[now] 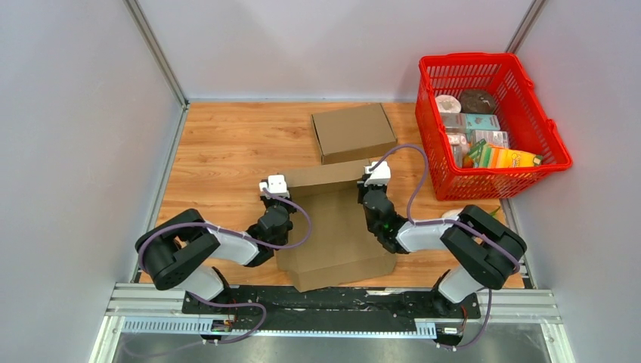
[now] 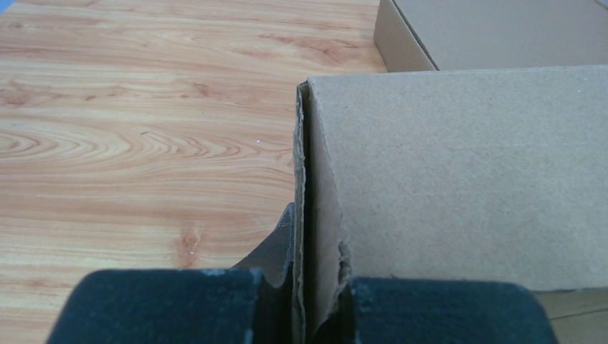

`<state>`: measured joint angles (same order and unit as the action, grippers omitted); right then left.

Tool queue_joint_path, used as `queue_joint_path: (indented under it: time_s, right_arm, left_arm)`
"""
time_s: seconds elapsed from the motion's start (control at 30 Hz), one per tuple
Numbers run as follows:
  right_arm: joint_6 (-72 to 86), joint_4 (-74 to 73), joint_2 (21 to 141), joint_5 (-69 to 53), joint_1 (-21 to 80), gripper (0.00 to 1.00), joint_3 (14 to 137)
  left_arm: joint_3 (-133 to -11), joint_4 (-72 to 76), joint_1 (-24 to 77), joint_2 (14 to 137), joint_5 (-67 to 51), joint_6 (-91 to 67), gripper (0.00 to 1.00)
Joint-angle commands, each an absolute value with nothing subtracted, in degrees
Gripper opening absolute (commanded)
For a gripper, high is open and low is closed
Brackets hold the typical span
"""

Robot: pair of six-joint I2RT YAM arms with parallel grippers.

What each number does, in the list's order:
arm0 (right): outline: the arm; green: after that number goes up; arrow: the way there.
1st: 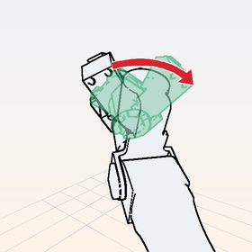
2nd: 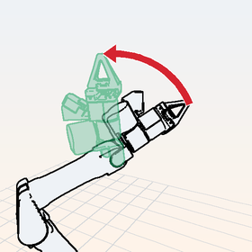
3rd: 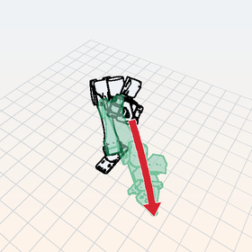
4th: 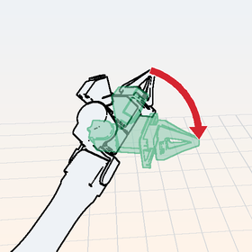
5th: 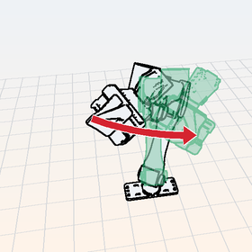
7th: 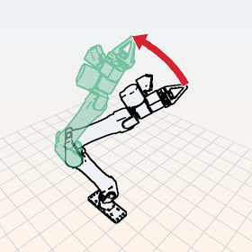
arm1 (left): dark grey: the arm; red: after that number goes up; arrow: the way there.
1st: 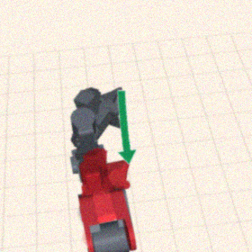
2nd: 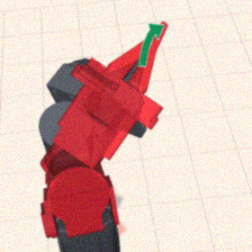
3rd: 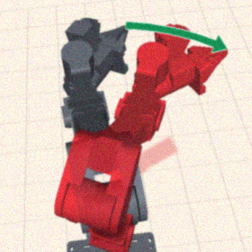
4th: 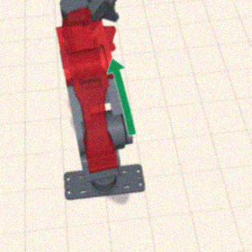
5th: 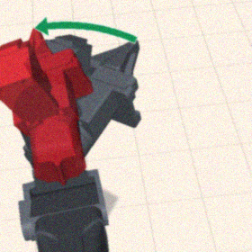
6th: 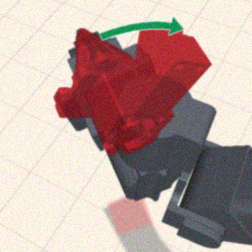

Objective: Fold the paper box

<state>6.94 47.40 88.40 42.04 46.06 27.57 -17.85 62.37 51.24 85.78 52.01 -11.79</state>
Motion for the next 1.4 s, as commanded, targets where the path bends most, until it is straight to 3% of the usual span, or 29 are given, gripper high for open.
queue_joint_path:
  time_s: [0.0, 0.13, 0.2, 0.3, 0.33, 0.4, 0.47, 0.6, 0.77, 0.8, 0.83, 0.87, 0.9, 0.93, 1.07, 1.33, 1.37]
  right_arm:
    - [6.42, 52.12, 90.18, 50.12, 45.79, 0.01, 27.78]
    - [7.20, 44.07, 86.41, 44.57, 45.35, 0.47, 27.07]
    - [7.38, 43.77, 84.21, 41.24, 44.56, 0.47, 25.67]
    - [8.08, 44.12, 84.11, 38.77, 43.42, 0.38, 24.96]
    - [8.35, 44.73, 84.46, 38.67, 43.42, 0.23, 25.22]
    - [9.05, 45.09, 86.12, 40.41, 43.77, 0.03, 26.54]
    - [10.28, 45.00, 87.62, 45.15, 44.99, 0.00, 27.59]
    - [13.61, 43.59, 89.03, 55.80, 47.54, 0.00, 29.53]
    - [14.07, 43.16, 87.01, 50.02, 47.55, 0.01, 28.48]
    - [13.98, 42.20, 86.05, 48.62, 47.46, 0.05, 28.48]
    - [15.02, 38.71, 85.44, 47.99, 47.46, 0.24, 28.82]
    - [15.38, 36.84, 84.91, 47.21, 47.37, 0.36, 29.18]
    - [16.25, 34.13, 83.68, 45.72, 47.37, 0.46, 29.61]
    - [18.78, 27.75, 82.89, 45.09, 47.37, 0.61, 30.14]
    - [25.12, 8.91, 75.35, 39.12, 47.37, 0.72, 33.39]
    - [36.28, -33.42, 60.92, 21.64, 47.37, 1.00, 37.62]
    - [37.60, -36.27, 59.08, 19.53, 47.29, 1.00, 37.70]
  left_arm:
    - [-18.90, 64.34, 51.77, 83.58, 51.50, -15.47, 0.00]
    - [-18.02, 64.60, 51.68, 82.27, 52.03, -16.08, 0.01]
    - [-17.67, 63.73, 51.77, 81.39, 52.12, -17.05, 0.08]
    - [-18.36, 62.58, 51.68, 81.56, 52.82, -16.70, 0.15]
    - [-18.80, 62.32, 51.68, 81.91, 53.26, -16.44, 0.13]
    - [-20.90, 60.48, 51.77, 82.70, 55.28, -14.77, 0.01]
    - [-22.84, 56.45, 52.20, 82.53, 60.95, -16.07, 0.00]
    - [-31.27, 33.90, 53.26, 83.40, 76.00, -26.52, 0.00]
    - [-28.13, 39.17, 53.17, 82.53, 71.23, -25.18, 0.00]
    - [-26.65, 44.25, 53.17, 82.53, 69.45, -23.48, 0.08]
    - [-26.11, 44.56, 53.17, 82.01, 67.95, -23.21, 0.20]
    - [-25.76, 43.69, 53.17, 81.13, 65.42, -25.03, 0.32]
    - [-25.23, 39.16, 53.17, 78.51, 64.26, -26.96, 0.57]
    - [-25.14, 35.11, 53.17, 76.57, 61.20, -29.59, 0.69]
    - [-25.93, 9.65, 53.17, 65.59, 52.67, -41.56, 0.72]
    - [-20.48, -13.78, 53.09, 28.86, 24.74, -43.68, 0.70]
    - [-20.04, -16.84, 52.91, 25.61, 22.26, -43.68, 0.68]
